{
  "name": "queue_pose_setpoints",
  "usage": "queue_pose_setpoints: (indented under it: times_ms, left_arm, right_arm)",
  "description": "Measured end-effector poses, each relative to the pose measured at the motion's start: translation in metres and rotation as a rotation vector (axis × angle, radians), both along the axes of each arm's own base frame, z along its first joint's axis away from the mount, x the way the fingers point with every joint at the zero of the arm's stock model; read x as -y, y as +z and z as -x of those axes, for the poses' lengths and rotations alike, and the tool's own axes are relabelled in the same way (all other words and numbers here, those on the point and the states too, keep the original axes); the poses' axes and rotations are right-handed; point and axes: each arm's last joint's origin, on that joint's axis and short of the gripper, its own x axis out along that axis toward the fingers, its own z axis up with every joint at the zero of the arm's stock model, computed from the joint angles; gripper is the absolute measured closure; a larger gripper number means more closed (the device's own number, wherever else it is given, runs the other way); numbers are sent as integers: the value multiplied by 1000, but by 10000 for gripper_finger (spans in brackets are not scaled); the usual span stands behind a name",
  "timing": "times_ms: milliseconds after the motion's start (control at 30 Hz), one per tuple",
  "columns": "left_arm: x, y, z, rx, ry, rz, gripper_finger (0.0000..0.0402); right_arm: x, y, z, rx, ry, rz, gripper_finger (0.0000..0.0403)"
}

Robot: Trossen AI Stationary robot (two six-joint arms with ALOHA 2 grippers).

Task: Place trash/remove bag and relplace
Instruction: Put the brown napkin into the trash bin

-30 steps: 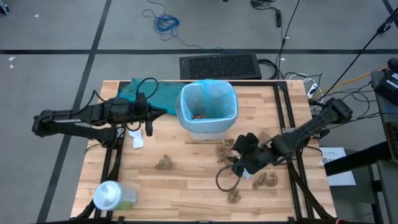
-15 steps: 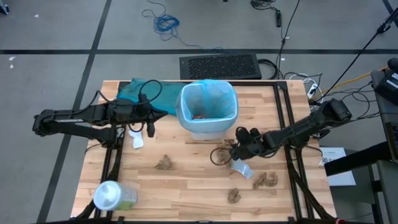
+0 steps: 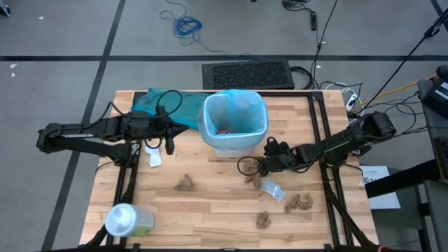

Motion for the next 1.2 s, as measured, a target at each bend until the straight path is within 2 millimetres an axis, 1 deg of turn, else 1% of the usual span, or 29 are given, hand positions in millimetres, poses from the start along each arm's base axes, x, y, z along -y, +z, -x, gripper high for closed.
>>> queue_pose_setpoints:
  times_ms: [67,200,300,400,500,533,600,667,767,900,1000,1067,1133,1200]
  left_arm:
    - [0,0,0,0,0,0,402]
    - [0,-1,0,-5,0,1,402]
    - [0,-1,0,-14,1,3,402]
    - [0,-1,1,-14,1,4,402]
    - [0,-1,0,-14,1,4,402]
    - [0,-1,0,-13,1,4,402]
    - [0,-1,1,-14,1,4,402]
    - [0,-1,1,-15,1,4,402]
    - [0,-1,1,-15,1,3,402]
    - [0,-1,0,-13,1,3,402]
    - [0,-1,0,-13,1,3,402]
    - [0,-1,0,-13,1,3,402]
    - [0,-1,1,-15,0,3,402]
    - [0,-1,1,-15,0,1,402]
  right_arm:
    - [0,-4,-1,-18,6,5,201]
    - [1,-19,-5,-77,14,-7,213]
    - [2,-26,-9,-84,10,-7,234]
    - [1,-27,-10,-80,15,-4,283]
    - [-4,-23,-10,-72,56,-50,366]
    - [-6,-21,-11,-67,73,-65,384]
    - [-11,-15,-13,-54,110,-100,391]
    - [-17,-5,-18,-26,148,-136,392]
    - [-26,13,-23,-37,198,-124,400]
    - [-37,47,-32,-43,290,-76,401]
    - [-47,80,-41,-2,410,-12,402]
    - [-53,106,-48,67,501,41,402]
    - [-55,132,-56,126,569,122,402]
    - [-52,159,-62,175,624,211,402]
